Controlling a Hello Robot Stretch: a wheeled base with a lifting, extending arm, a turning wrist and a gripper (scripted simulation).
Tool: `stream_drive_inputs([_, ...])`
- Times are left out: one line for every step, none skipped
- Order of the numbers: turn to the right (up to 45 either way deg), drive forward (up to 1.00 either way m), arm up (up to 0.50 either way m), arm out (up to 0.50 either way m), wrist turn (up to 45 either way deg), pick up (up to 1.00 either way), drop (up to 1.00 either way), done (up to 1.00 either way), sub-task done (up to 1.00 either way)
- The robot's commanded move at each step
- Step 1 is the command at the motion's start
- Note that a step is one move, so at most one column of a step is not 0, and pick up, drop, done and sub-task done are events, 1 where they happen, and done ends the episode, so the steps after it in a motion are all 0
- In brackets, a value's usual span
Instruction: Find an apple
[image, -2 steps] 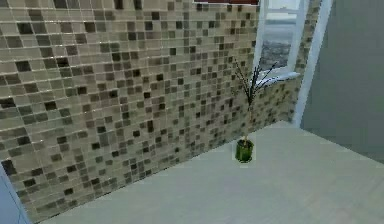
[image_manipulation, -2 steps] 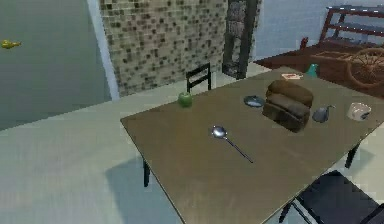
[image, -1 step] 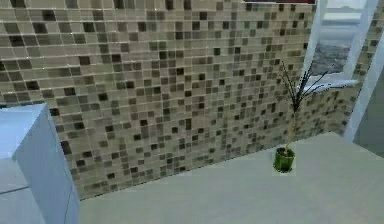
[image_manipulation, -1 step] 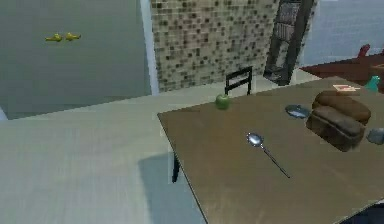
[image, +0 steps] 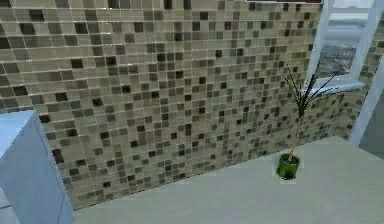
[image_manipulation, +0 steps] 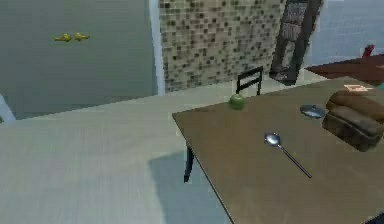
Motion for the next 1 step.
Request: stream_drive_inputs([45.0, 0.0, 0.0, 0.0, 0.0, 0.0, 0.0, 0.0, 0.0])
